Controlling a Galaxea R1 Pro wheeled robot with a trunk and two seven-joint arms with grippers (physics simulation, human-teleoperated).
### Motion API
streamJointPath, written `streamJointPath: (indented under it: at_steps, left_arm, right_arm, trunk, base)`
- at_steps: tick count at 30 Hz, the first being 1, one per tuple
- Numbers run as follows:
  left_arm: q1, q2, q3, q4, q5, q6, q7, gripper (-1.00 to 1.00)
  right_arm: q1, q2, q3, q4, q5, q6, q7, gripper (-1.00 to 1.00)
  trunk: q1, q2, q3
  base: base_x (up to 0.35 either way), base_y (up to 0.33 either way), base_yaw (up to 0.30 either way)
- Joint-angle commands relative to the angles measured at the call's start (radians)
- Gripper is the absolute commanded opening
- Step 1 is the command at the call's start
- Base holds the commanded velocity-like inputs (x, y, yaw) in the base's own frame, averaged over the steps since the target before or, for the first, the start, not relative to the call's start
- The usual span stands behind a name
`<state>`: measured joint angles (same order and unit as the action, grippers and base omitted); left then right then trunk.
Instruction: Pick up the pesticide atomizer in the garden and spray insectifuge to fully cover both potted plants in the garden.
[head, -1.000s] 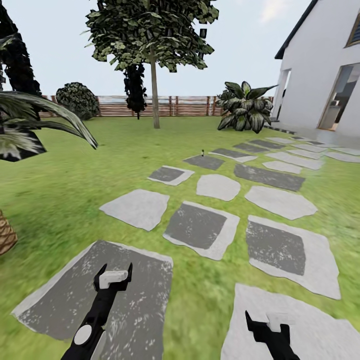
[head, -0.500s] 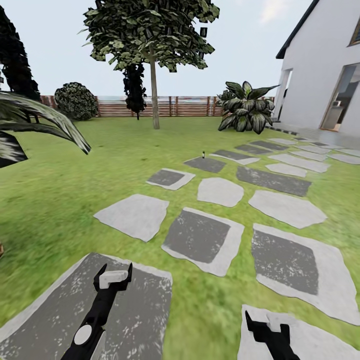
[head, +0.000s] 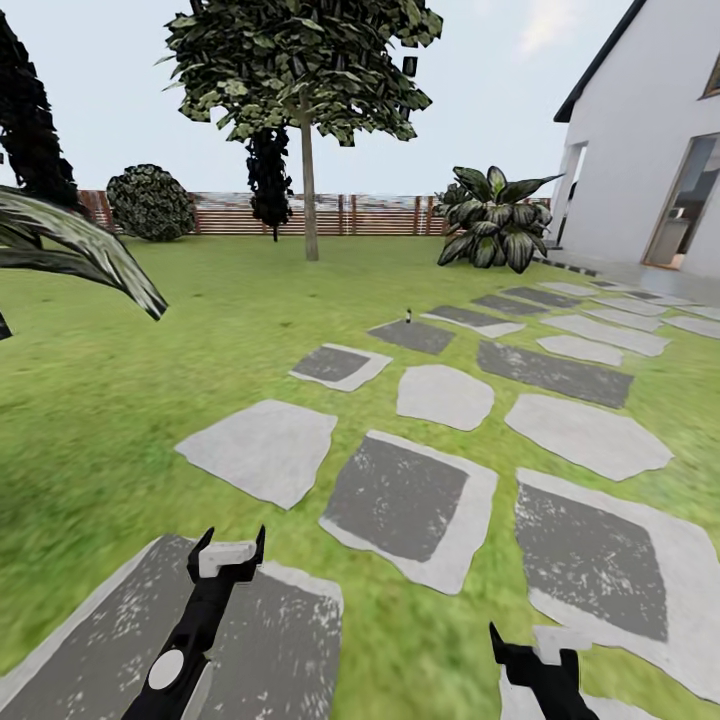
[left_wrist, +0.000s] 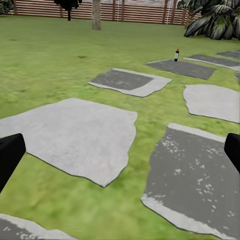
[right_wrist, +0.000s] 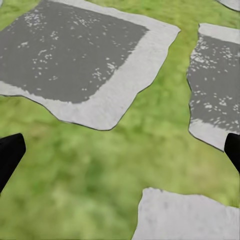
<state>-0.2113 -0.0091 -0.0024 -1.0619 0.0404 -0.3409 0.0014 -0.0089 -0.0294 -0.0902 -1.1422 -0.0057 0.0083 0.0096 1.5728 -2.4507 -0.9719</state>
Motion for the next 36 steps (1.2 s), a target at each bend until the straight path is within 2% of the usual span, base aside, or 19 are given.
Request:
streamJointPath:
  at_steps: [1,36]
  left_arm:
    - [0.0,0.0,0.0,0.0,0.004,-0.003,0.0,1.0]
    - [0.0,0.0,0.0,0.0,0.004,-0.003,0.0,1.0]
  right_arm:
    - [0.0,0.0,0.0,0.0,-0.001,0.001,0.001,1.0]
    - [0.0,0.0,-0.001,0.004,-0.002,0.001,-0.007,1.0]
  trunk:
    - [0.0,0.0,-0.001]
    - [0.0,0.0,-0.001]
  base:
    - [0.338,0.0,0.0]
    - [0.339,0.0,0.0]
